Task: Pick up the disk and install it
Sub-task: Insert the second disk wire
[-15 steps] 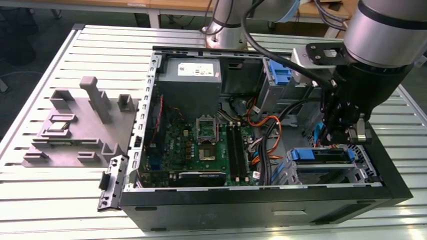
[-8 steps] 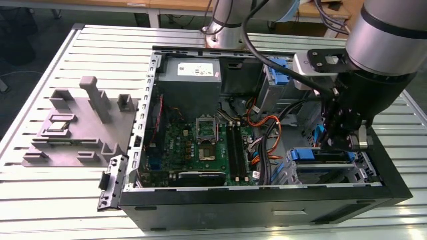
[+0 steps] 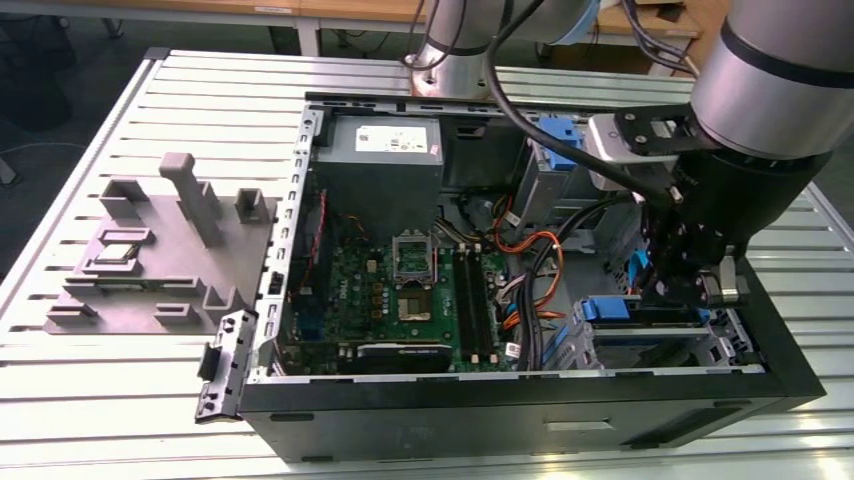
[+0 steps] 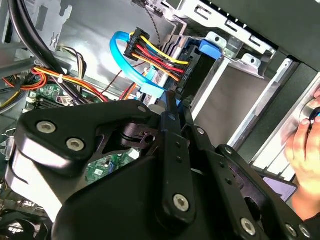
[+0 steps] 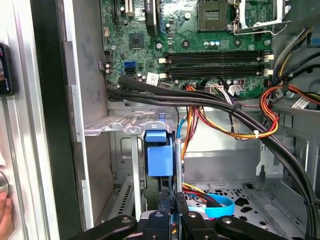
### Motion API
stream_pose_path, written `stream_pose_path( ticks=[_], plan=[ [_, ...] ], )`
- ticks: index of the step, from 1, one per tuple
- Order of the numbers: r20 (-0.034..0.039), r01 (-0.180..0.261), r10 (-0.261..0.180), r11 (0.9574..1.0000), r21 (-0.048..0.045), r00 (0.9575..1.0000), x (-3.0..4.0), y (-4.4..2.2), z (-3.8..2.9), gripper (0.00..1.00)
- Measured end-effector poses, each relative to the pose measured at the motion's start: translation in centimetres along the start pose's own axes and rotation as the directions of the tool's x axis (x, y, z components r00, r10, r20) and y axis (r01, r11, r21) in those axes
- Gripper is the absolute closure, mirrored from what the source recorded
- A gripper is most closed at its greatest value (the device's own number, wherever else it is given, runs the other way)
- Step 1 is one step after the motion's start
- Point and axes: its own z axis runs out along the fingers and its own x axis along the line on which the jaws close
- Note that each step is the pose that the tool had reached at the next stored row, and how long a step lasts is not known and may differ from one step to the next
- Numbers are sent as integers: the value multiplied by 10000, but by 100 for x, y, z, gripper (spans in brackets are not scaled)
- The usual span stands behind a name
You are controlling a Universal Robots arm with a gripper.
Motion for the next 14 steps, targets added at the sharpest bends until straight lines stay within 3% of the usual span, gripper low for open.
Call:
stream_pose_path(
  ticks=[14],
  plan=[
    [-1, 5, -5, 10000, 1, 10000, 6, 5, 43, 84]
  ],
)
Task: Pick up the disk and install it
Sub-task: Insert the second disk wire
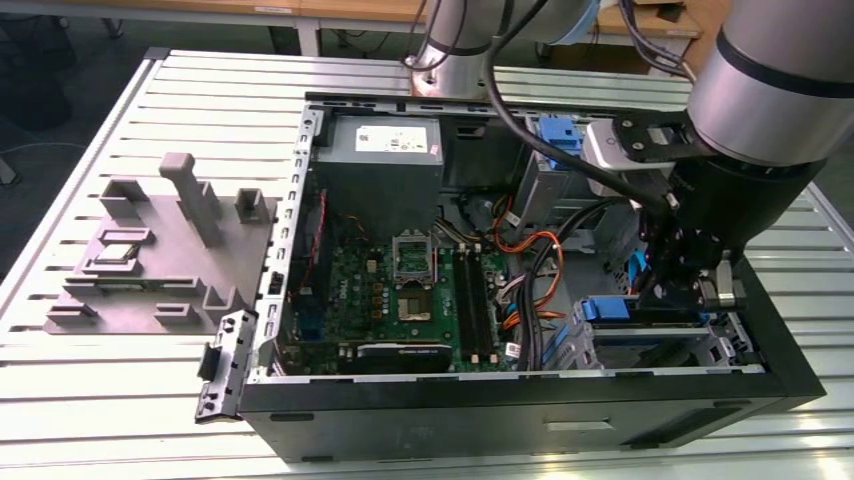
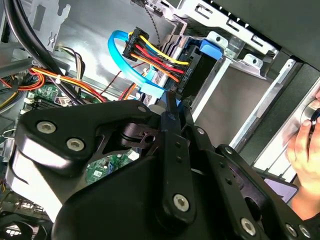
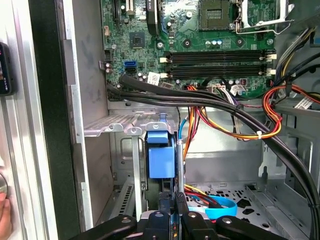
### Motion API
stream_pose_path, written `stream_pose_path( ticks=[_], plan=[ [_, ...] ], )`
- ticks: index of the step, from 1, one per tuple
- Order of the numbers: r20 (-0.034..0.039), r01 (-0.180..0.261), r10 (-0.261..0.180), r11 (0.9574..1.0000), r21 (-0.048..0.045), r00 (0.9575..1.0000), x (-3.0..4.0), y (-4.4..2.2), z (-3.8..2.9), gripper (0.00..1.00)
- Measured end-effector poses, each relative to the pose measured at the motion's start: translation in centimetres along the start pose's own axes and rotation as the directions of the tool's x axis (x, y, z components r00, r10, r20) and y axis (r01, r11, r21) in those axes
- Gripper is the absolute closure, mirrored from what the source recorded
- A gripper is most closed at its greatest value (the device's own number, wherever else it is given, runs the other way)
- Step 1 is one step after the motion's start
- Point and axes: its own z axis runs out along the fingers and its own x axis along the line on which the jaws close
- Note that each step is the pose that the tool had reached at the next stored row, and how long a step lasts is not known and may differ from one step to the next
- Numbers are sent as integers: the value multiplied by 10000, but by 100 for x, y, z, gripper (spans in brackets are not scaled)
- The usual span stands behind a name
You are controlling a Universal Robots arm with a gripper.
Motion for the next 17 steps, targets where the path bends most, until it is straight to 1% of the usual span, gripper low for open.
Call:
stream_pose_path(
  ticks=[17],
  plan=[
    [24, 158, -158, 9999, 2, 9999, -2, -9, 41, 84]
  ],
)
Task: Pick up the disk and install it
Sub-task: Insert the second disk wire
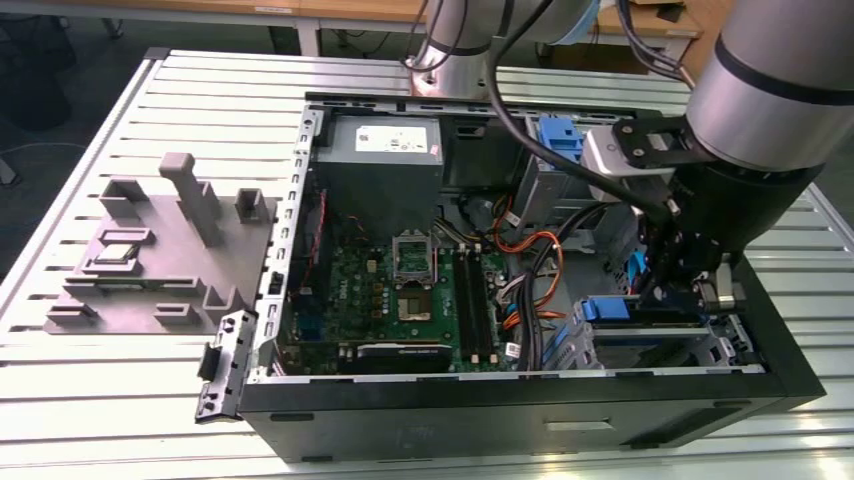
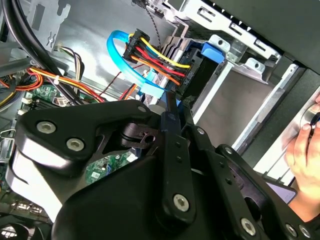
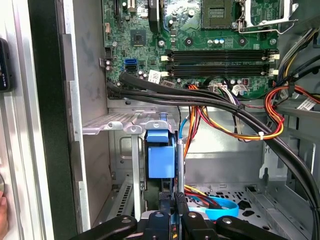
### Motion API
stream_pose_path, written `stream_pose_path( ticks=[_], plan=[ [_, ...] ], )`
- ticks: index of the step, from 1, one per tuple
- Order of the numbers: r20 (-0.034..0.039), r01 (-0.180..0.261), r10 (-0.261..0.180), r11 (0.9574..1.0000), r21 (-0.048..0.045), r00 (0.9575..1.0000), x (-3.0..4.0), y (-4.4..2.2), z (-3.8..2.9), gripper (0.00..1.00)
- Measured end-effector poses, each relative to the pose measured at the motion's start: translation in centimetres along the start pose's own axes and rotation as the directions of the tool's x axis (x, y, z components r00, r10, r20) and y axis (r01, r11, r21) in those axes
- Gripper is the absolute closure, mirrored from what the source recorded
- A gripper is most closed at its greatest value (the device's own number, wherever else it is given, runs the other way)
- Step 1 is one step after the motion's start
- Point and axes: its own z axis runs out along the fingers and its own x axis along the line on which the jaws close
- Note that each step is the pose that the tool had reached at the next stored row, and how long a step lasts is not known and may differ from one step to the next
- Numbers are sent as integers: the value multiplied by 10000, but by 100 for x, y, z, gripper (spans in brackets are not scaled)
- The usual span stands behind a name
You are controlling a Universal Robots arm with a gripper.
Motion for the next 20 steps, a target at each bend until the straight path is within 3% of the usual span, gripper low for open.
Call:
stream_pose_path(
  ticks=[20],
  plan=[
    [8, 0, 0, 10000, -1, 10000, 2, 3, 49, 83]
  ],
)
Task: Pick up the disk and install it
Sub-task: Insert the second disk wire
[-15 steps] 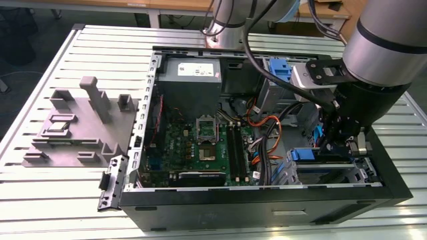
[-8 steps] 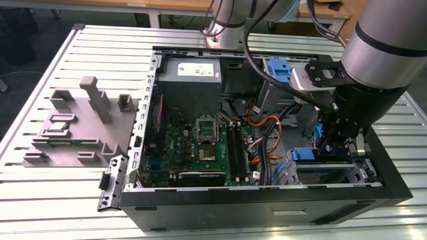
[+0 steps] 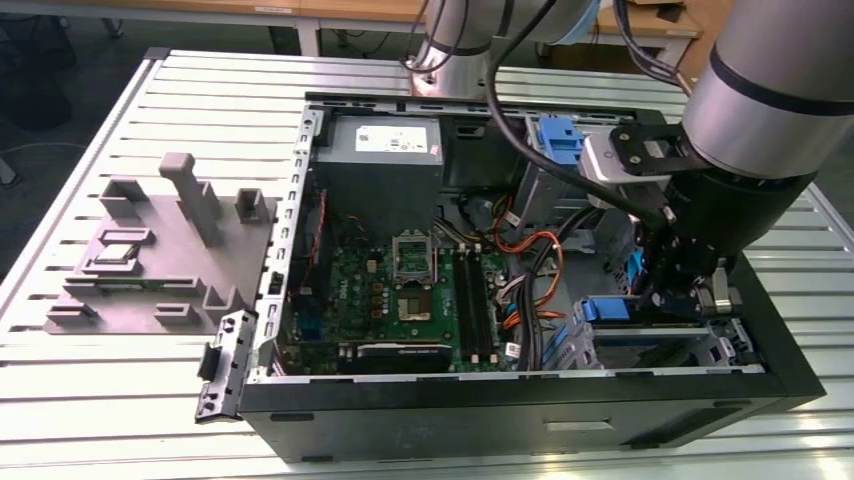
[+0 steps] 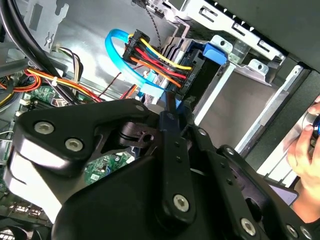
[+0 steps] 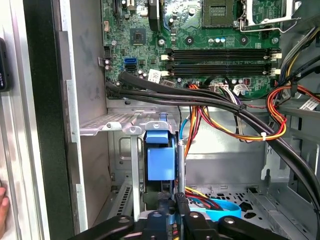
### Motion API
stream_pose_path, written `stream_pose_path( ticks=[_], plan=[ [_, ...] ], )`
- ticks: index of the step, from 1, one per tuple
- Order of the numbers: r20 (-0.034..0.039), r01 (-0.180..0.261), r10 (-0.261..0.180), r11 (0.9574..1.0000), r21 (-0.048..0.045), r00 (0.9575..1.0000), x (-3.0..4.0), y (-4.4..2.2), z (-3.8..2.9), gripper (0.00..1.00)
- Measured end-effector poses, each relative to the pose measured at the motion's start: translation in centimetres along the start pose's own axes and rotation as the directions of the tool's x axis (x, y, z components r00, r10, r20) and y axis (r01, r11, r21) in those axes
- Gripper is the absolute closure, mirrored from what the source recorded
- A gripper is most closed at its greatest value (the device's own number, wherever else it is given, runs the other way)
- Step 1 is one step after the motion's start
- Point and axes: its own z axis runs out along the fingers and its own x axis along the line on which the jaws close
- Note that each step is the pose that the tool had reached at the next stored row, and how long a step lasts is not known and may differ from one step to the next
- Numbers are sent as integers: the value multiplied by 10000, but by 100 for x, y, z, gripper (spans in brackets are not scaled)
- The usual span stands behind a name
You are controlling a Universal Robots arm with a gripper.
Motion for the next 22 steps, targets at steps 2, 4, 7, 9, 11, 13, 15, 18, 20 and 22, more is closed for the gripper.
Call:
stream_pose_path(
  ticks=[2, 4, 7, 9, 11, 13, 15, 18, 20, 22],
  plan=[
    [4, 0, 0, 10000, -1, 10000, 0, -3, -18, 76],
    [-1, 0, 0, 10000, -10, 10000, 1, -9, -64, 76],
    [-1, 1, -1, 10000, -46, 10000, 1, -22, -148, 76],
    [-4, 2, -2, 10000, -85, 10000, 2, -28, -186, 76],
    [-2, 1, -1, 9999, -108, 10000, 2, -30, -190, 78],
    [-2, 1, -1, 9999, -109, 10000, 2, -30, -190, 84],
    [-4, 1, -1, 9999, -110, 10000, 2, -30, -191, 90],
    [-5, 1, -1, 9999, -111, 10000, 2, -30, -191, 90],
    [-5, 1, -2, 9999, -111, 10000, 2, -30, -191, 90],
    [-5, 2, -2, 9999, -113, 10000, 2, -30, -191, 90]
  ],
)
